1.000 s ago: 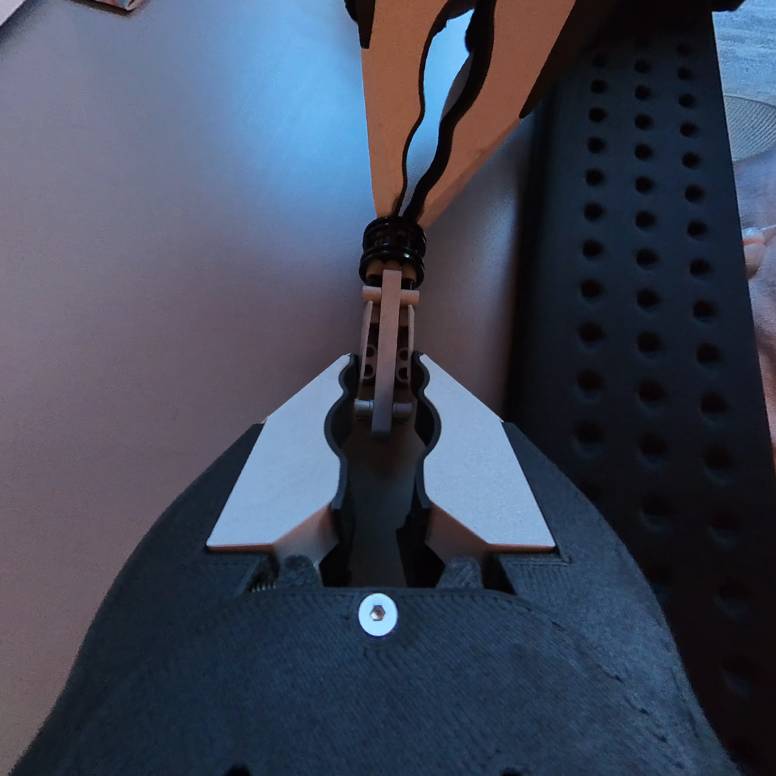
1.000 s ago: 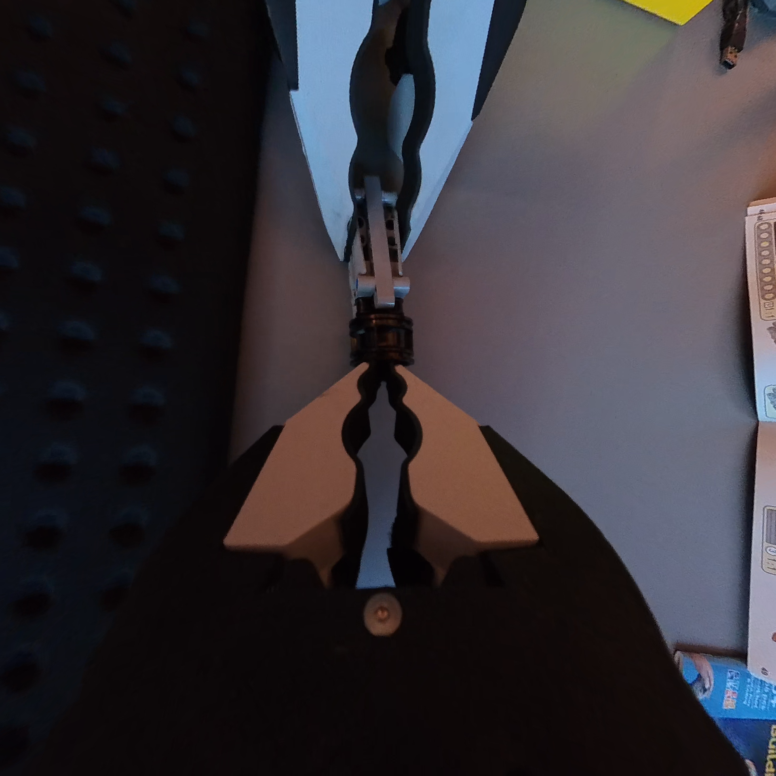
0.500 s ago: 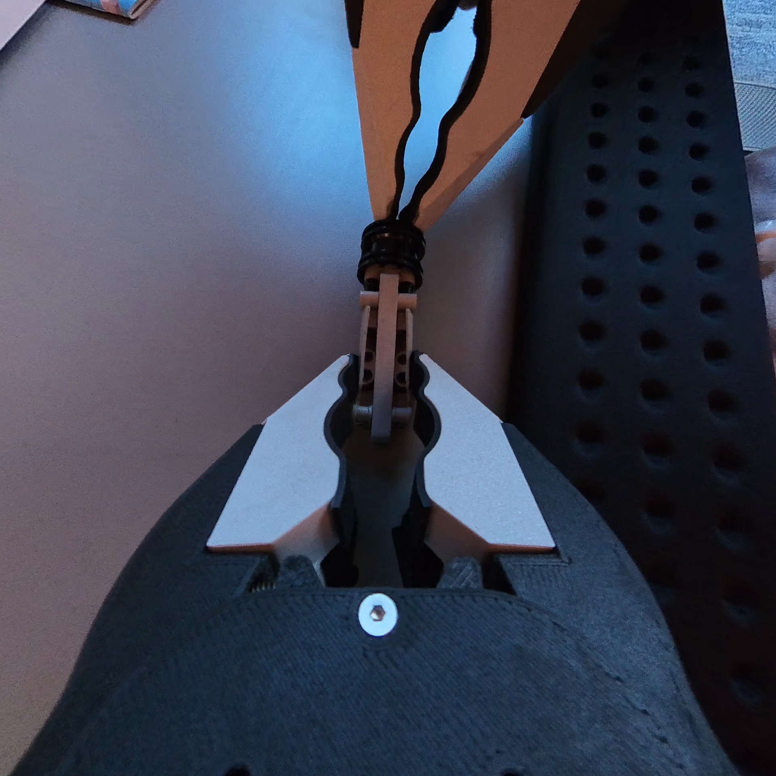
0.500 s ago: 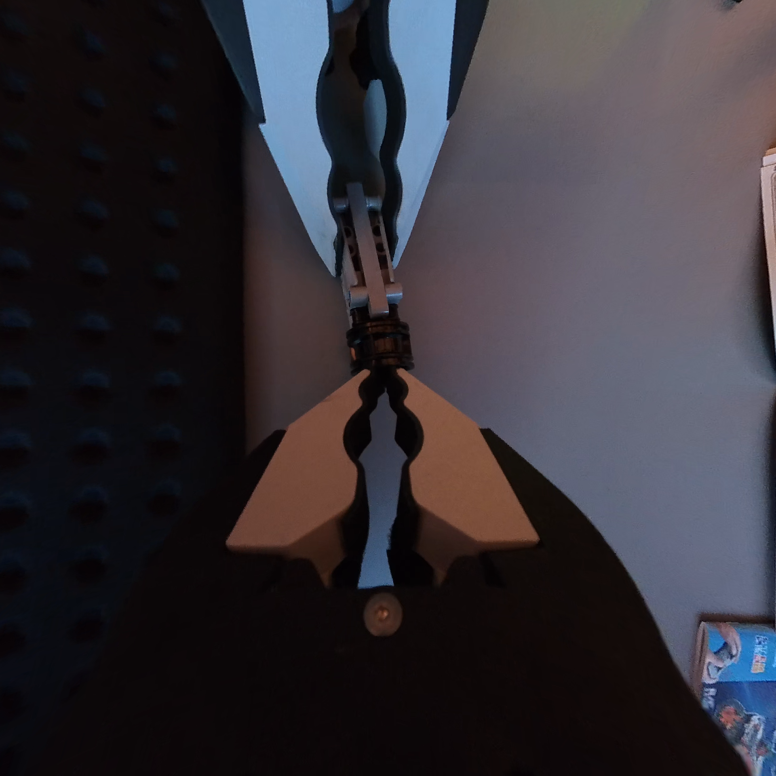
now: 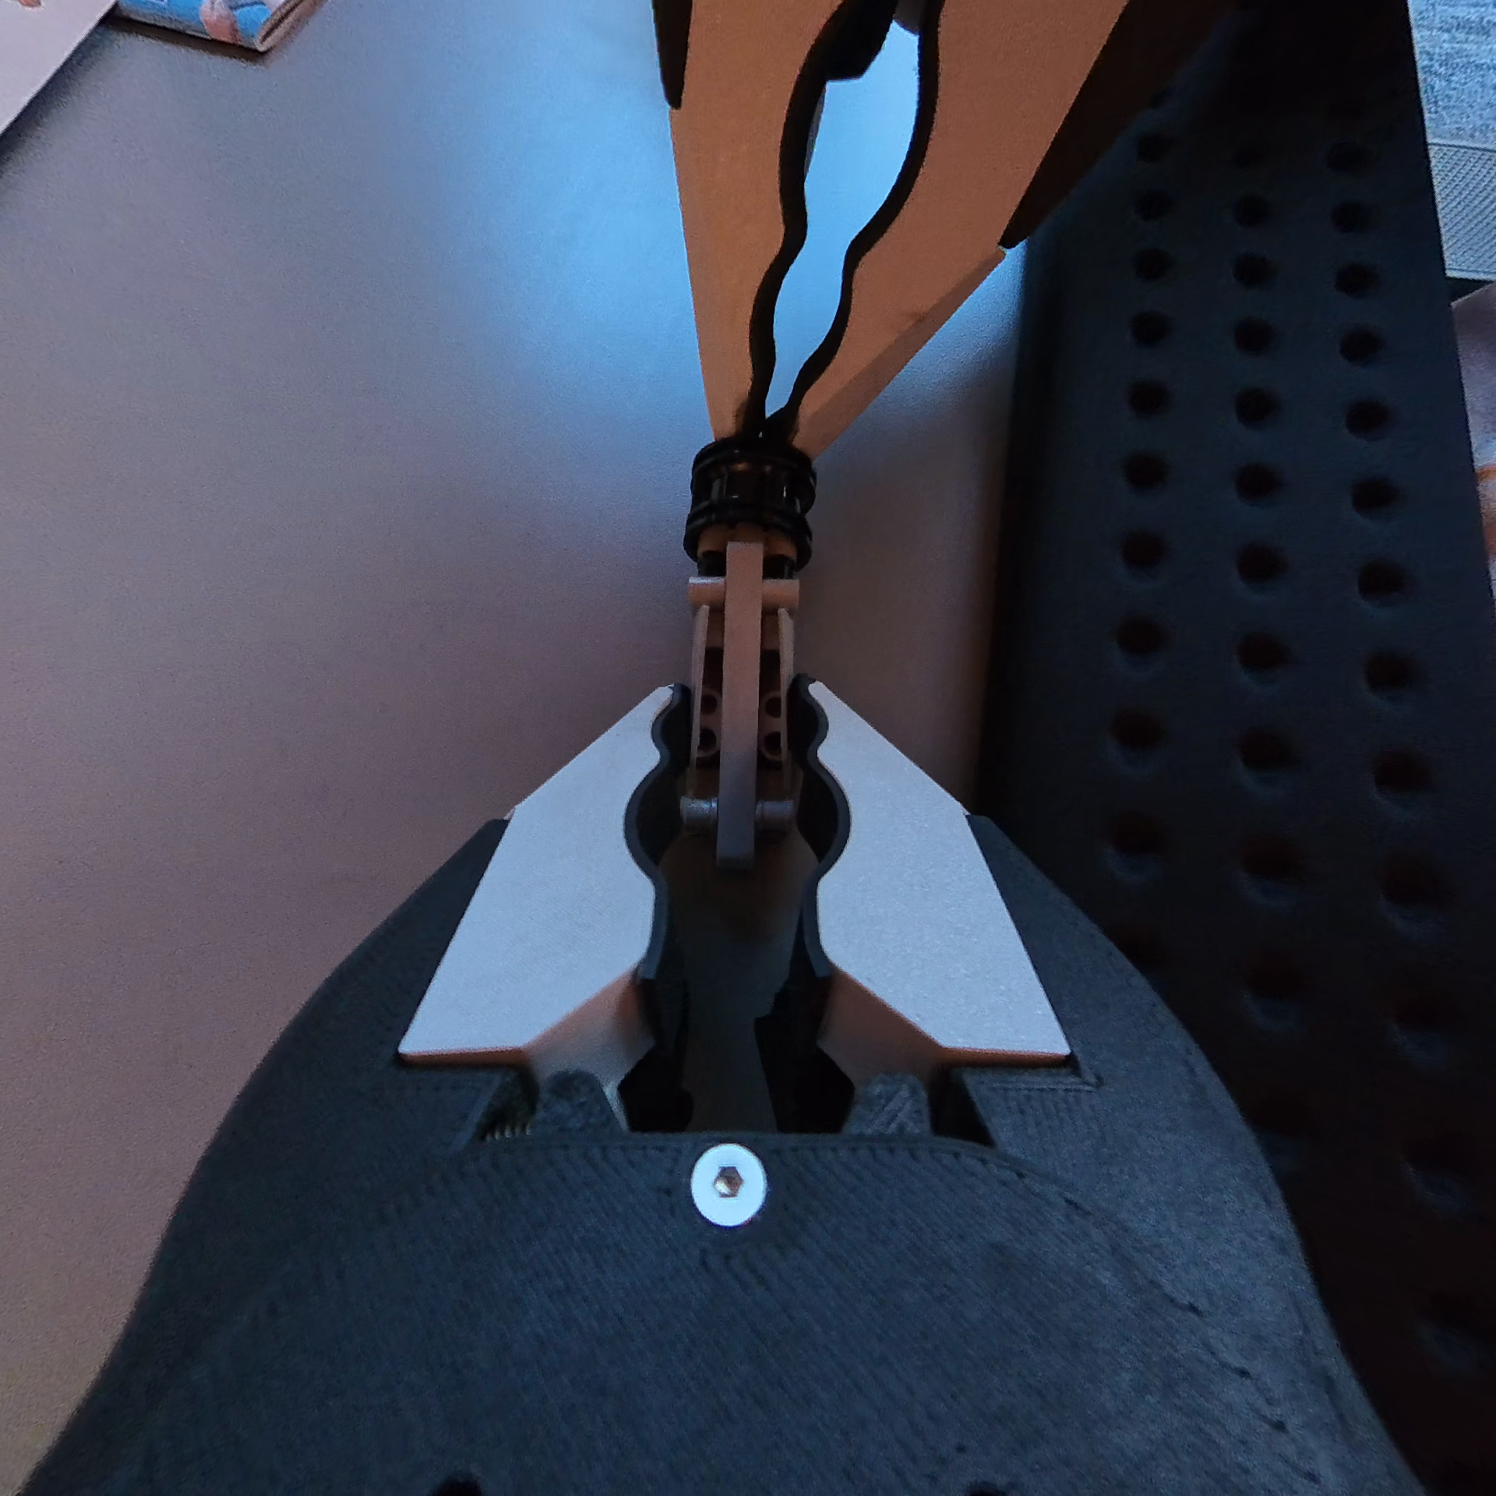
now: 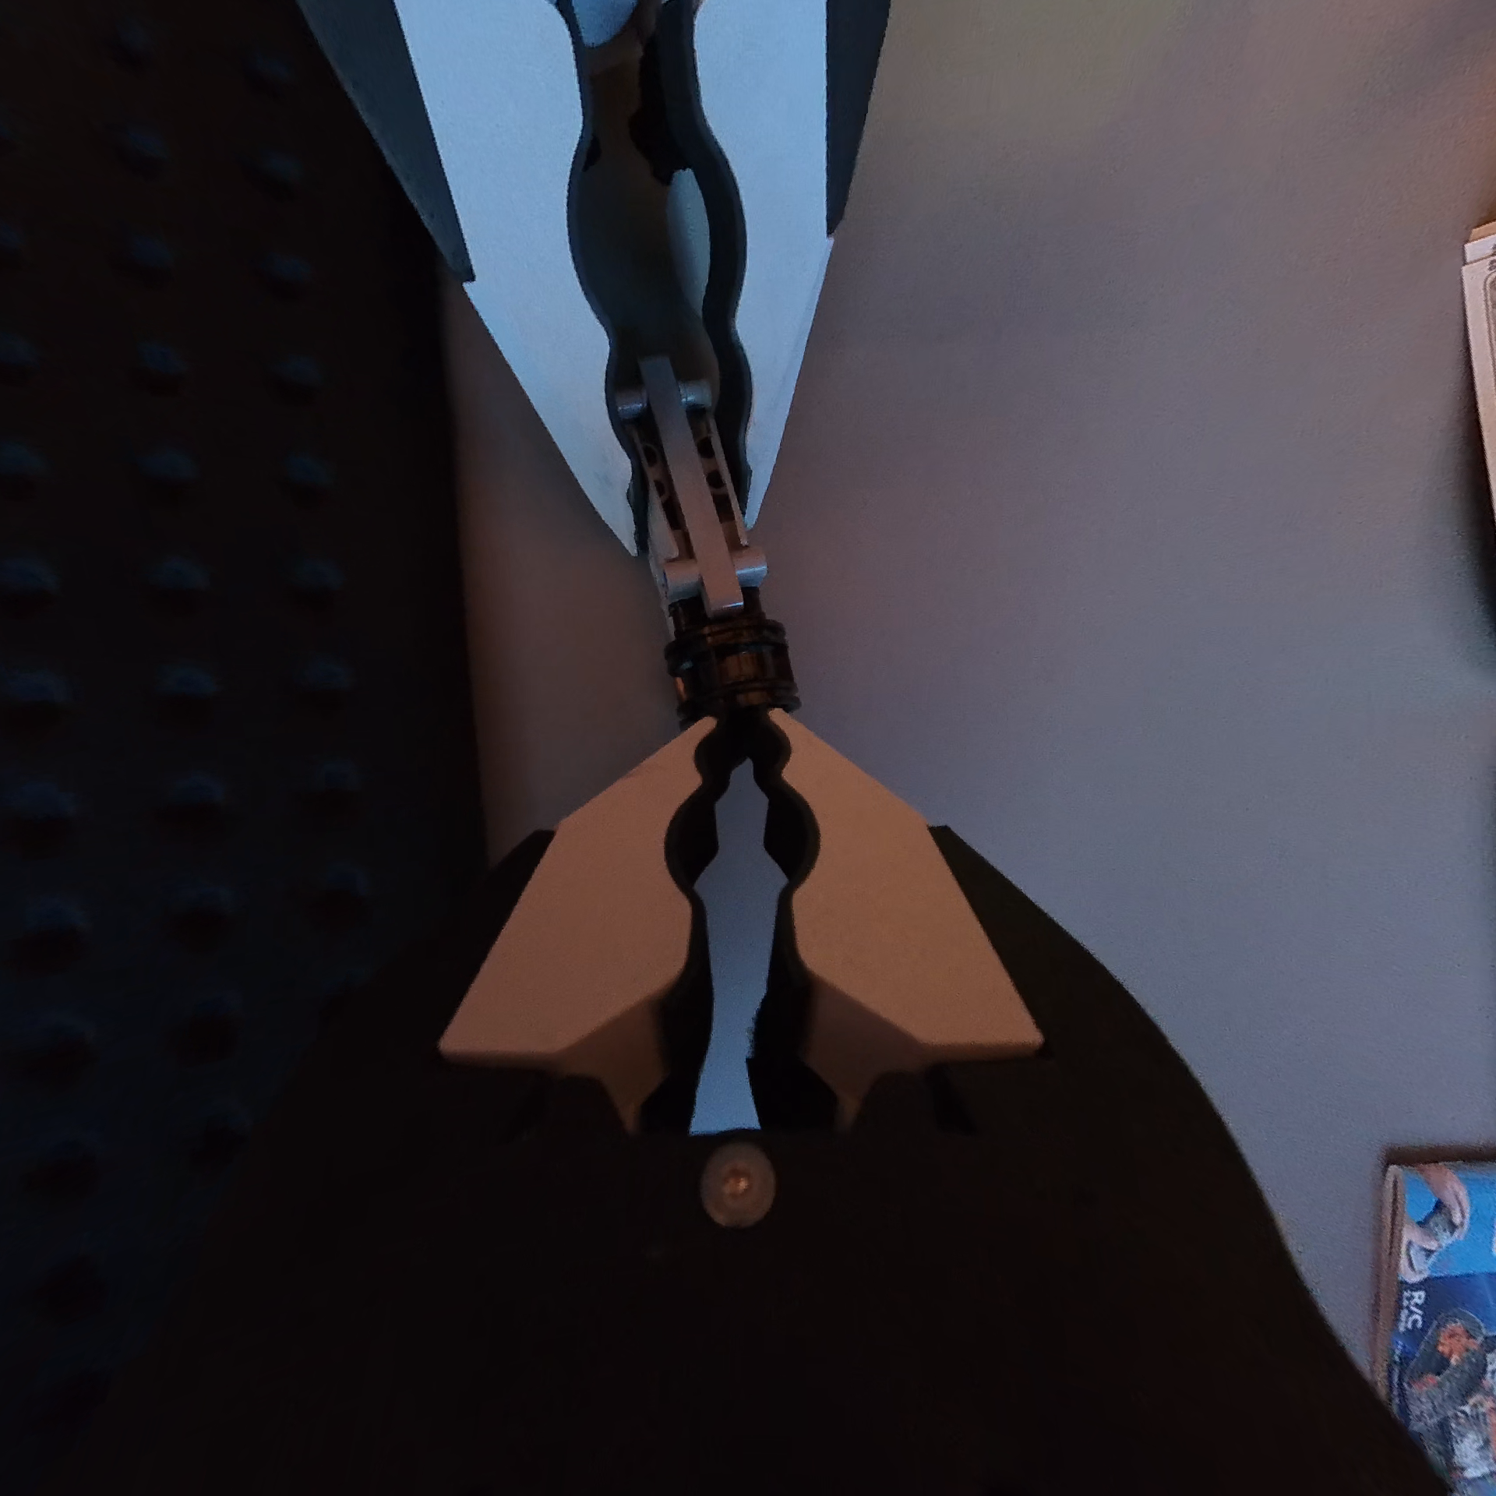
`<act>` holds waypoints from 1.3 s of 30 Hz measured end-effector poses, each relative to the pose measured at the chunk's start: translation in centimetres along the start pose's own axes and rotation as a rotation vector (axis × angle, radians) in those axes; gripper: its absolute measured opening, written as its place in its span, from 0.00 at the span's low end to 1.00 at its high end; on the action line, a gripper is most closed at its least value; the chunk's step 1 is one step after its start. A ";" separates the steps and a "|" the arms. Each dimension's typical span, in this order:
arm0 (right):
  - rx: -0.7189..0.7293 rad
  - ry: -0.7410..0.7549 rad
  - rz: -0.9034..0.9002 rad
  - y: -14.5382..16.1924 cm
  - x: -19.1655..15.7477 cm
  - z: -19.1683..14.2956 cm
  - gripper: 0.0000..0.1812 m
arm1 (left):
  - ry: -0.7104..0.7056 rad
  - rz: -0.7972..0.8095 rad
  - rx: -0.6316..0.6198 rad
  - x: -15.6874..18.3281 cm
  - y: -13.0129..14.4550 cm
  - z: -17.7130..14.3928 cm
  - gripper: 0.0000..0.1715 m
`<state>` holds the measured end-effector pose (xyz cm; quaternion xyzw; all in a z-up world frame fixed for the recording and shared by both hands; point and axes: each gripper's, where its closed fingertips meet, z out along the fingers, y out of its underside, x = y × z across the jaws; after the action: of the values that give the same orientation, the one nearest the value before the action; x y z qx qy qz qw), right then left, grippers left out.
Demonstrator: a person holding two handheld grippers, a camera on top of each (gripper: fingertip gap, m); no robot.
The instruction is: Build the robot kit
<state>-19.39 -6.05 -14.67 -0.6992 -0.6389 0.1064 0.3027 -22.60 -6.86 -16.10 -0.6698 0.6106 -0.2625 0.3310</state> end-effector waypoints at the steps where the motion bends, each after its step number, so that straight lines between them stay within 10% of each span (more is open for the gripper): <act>1: 0.001 0.000 0.006 0.0 0.0 0.0 0.00 | 0.000 0.000 0.000 0.0 0.0 0.0 0.14; 30: 0.081 -0.197 -0.063 -1.1 -0.4 0.8 0.00 | 0.005 0.030 0.003 0.2 -0.2 0.3 0.13; 39: 0.043 -0.038 0.047 -1.3 -0.6 0.8 0.00 | 0.004 0.030 0.003 0.2 -0.2 0.3 0.13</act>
<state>-21.02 -6.36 -14.70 -0.7053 -0.6255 0.1404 0.3027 -22.20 -7.05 -16.12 -0.6595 0.6210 -0.2596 0.3347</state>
